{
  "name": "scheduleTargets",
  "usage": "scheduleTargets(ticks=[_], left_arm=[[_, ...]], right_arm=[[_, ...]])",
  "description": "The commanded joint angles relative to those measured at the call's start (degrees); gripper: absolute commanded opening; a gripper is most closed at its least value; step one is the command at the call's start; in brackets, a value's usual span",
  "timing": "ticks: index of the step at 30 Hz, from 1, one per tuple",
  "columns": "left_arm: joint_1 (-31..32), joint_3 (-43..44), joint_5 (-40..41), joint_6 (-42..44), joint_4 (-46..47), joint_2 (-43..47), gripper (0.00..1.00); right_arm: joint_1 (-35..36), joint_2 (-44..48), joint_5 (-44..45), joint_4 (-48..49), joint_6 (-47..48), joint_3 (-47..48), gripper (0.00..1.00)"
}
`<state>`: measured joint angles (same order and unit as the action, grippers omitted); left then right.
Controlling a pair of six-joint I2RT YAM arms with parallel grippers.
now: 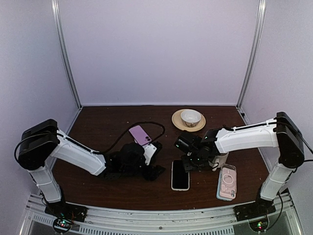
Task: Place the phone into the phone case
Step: Press the phone onto the phone case.
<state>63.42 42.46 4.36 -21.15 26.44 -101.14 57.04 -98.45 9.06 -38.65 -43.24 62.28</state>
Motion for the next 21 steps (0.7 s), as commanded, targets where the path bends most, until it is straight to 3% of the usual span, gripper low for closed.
scheduleTargets(ticks=[1, 6, 10, 15, 21], left_arm=[[-1.3, 5.6, -3.3, -3.7, -10.0, 0.0, 0.68], [-1.3, 13.7, -8.2, -4.1, -17.0, -5.1, 0.62], [-1.3, 13.8, -3.5, -8.0, -14.3, -7.1, 0.54], [-1.3, 18.1, -8.2, -7.7, -15.3, -10.9, 0.55], [-1.3, 19.5, -6.1, -10.1, -18.9, -14.0, 0.57]], right_arm=[[-3.1, 1.1, -4.8, 7.1, 2.8, -1.1, 0.44], [-4.5, -1.0, -6.1, 7.8, 4.1, -0.9, 0.33], [-4.6, -2.2, -7.2, 8.7, 3.5, -2.3, 0.27], [-4.0, -4.8, -6.8, 7.8, 1.8, -2.9, 0.24], [-2.1, -9.1, -3.7, 3.3, 0.4, -1.3, 0.21]])
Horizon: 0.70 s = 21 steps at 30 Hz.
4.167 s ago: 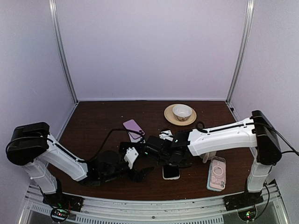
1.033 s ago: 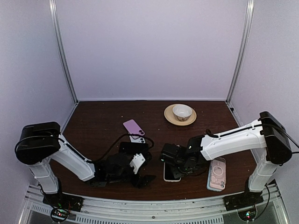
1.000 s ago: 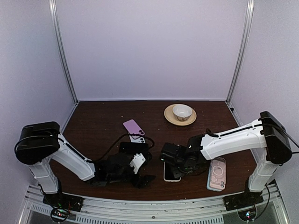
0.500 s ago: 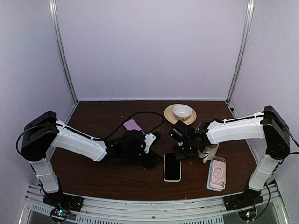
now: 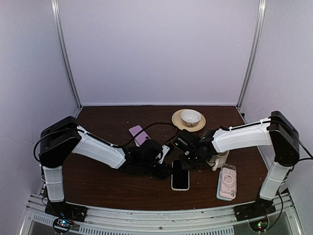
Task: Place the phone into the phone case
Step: Press the phone onto the phone case.
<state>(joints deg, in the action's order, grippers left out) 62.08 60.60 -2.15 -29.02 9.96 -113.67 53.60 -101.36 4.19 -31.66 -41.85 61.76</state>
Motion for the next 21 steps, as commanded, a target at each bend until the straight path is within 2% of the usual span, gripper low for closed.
scheduleTargets(ticks=[1, 5, 7, 9, 11, 15, 16, 21], left_arm=[[0.0, 1.6, 0.6, -2.5, -3.0, -1.9, 0.57], [0.0, 1.9, 0.7, -3.8, -5.4, -2.1, 0.56], [0.1, 1.2, 0.1, -4.4, -5.0, -1.2, 0.56], [-0.2, 0.7, 0.1, -4.2, -4.4, 0.9, 0.56], [-0.9, 0.0, 0.3, -3.3, -4.3, 4.2, 0.57], [-4.4, -3.1, 1.2, -2.7, -4.9, 11.5, 0.61], [-5.2, -4.0, 2.8, -2.5, -5.2, 13.3, 0.63], [-6.9, -7.6, 8.4, 1.0, -7.8, 20.7, 0.77]], right_arm=[[1.8, -6.7, 1.4, -4.2, -1.2, -0.4, 0.21], [3.2, -7.1, 1.7, -5.9, -1.9, 0.3, 0.21], [3.4, -5.6, 3.0, -7.6, -2.0, 1.3, 0.24], [3.4, -3.4, 4.9, -9.8, -2.1, 2.8, 0.34], [3.6, -1.2, 6.8, -12.2, -2.5, 4.6, 0.48], [7.6, -0.2, 12.3, -18.0, -5.1, 9.9, 0.91], [8.8, -0.7, 13.2, -19.1, -6.2, 11.1, 0.98], [13.6, -3.2, 15.9, -17.5, -13.2, 13.3, 1.00]])
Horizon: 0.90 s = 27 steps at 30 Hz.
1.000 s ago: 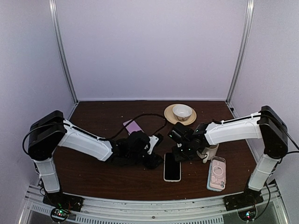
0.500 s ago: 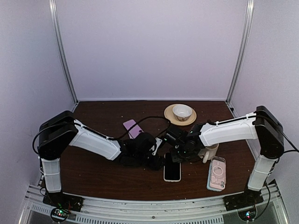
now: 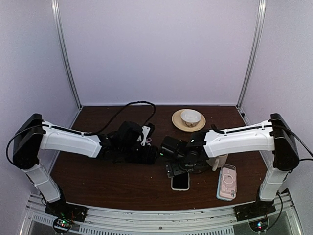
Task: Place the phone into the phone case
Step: Press the phone onto the phone case, then pick up the phone with the phone case at the center of the board.
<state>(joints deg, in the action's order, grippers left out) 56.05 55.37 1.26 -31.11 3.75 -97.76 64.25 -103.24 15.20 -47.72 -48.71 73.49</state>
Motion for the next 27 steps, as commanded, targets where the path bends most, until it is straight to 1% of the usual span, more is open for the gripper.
scheduleTargets(ticks=[1, 4, 7, 10, 12, 16, 20, 27], left_arm=[[-0.9, -2.7, 5.9, 3.9, -2.0, 5.6, 0.78], [-1.1, -2.9, 7.3, 5.1, -3.4, 6.9, 0.80], [-1.2, -3.3, 7.2, 5.2, -3.4, 7.5, 0.80], [-1.2, -3.4, 7.0, 5.5, -3.4, 7.5, 0.80], [-1.1, -3.3, 7.3, 5.7, -4.9, 7.5, 0.80], [-1.1, -3.4, 7.4, 5.9, -4.9, 7.3, 0.80], [-1.1, -3.3, 7.1, 5.9, -4.8, 7.2, 0.80], [-1.2, -3.6, 6.8, 5.9, -5.0, 7.2, 0.80]], right_arm=[[3.7, -2.1, 5.5, -1.0, -7.2, 2.0, 0.99], [5.3, -6.4, 8.0, -4.0, -9.7, 5.9, 1.00], [6.5, -10.8, 8.8, -7.2, -10.1, 9.6, 1.00], [6.8, -12.7, 9.0, -9.4, -10.6, 10.4, 0.99], [6.9, -12.4, 8.9, -9.7, -11.3, 9.2, 0.99], [6.7, -11.5, 6.0, -8.6, -10.9, 6.2, 0.99], [6.6, -10.8, 4.8, -8.6, -11.7, 3.5, 0.99], [4.0, -5.9, -3.1, 2.9, -11.5, -6.2, 0.99]])
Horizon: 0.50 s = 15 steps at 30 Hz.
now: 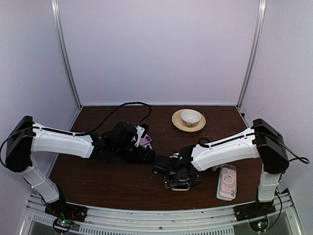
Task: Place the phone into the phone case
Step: Pick up the phone with the phone case at the center of the board.
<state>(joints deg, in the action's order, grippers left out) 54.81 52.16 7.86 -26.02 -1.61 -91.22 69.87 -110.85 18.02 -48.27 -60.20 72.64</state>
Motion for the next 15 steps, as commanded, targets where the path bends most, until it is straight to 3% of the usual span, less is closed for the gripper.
scheduleTargets(ticks=[1, 7, 15], left_arm=[[0.1, -0.5, 0.2, 0.8, 0.4, 0.7, 0.80], [0.1, -0.3, -0.1, 0.9, 0.4, 0.3, 0.80], [0.1, -0.2, -0.2, 1.0, 0.4, 0.4, 0.80]], right_arm=[[-2.1, 2.0, -7.4, 5.6, 0.0, -6.7, 0.99], [-2.8, 1.8, -13.5, 13.5, 0.1, -10.1, 0.99], [-3.1, 3.0, -12.0, 13.7, -0.4, -10.9, 0.81]])
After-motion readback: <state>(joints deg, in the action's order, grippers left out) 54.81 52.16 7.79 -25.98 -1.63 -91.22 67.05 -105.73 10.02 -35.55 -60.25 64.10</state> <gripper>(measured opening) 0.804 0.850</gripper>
